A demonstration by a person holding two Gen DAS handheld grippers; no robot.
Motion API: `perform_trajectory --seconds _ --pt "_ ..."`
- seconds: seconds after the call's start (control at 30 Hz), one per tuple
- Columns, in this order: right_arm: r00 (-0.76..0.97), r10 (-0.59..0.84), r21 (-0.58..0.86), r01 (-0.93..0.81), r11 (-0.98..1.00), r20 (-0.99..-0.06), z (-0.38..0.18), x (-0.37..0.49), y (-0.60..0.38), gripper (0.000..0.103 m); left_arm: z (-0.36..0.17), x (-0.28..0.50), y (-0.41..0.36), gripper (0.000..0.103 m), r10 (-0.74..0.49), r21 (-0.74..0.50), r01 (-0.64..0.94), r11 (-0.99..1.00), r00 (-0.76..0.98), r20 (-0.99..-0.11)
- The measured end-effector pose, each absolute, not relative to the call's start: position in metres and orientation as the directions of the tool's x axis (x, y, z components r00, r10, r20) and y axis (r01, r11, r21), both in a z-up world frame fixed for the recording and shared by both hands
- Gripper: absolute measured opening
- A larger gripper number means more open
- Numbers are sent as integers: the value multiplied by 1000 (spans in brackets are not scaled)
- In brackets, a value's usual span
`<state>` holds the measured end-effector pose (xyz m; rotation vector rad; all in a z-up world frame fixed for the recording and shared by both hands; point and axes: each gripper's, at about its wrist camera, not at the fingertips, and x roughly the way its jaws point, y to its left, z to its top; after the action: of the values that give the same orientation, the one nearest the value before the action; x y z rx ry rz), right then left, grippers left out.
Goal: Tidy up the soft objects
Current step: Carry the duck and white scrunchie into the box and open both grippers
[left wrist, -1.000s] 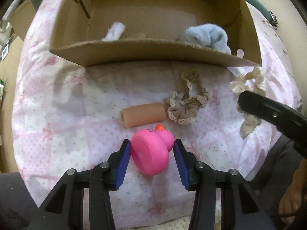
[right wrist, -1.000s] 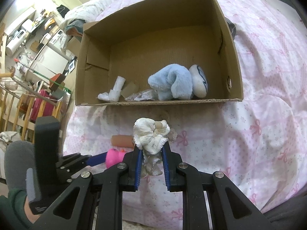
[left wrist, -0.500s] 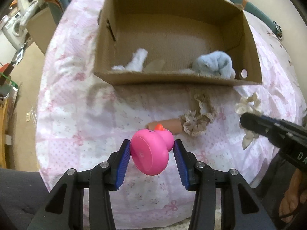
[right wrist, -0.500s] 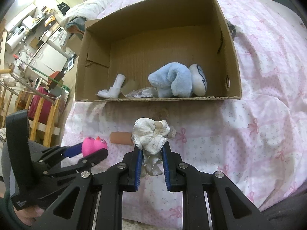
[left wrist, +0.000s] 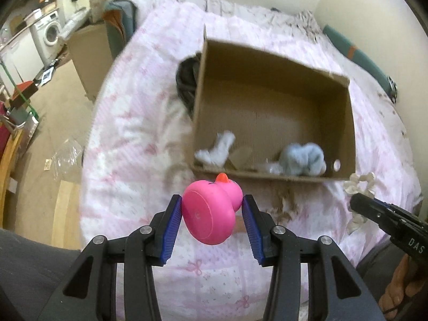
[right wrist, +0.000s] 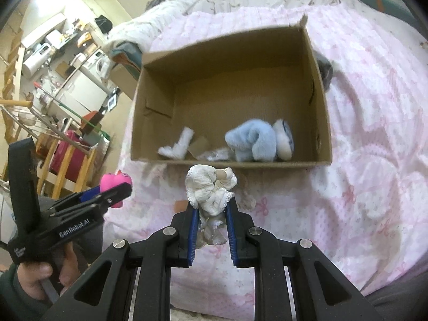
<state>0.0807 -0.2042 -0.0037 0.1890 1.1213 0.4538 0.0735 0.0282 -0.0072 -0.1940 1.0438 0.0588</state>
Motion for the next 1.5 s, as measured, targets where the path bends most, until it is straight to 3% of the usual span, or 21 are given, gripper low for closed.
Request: perform_trajectory --seconds 0.47,0.73,0.83,0.97,1.5 --pt "513 420 319 -275 907 -749 48 124 -226 21 42 138 40 42 -10 -88 -99 991 609 -793" --pt "543 393 316 -234 919 -742 35 158 -244 21 20 164 32 42 -21 -77 -68 995 597 -802" --pt "516 409 365 -190 911 -752 18 164 -252 21 1 166 30 42 -92 -123 -11 992 596 -798" --pt "482 403 389 -135 911 -778 1 167 -258 21 -22 166 38 42 -111 -173 -67 983 536 -837" --pt "452 238 212 -108 971 -860 -21 173 -246 21 -35 173 26 42 -57 -111 -66 992 551 -833"
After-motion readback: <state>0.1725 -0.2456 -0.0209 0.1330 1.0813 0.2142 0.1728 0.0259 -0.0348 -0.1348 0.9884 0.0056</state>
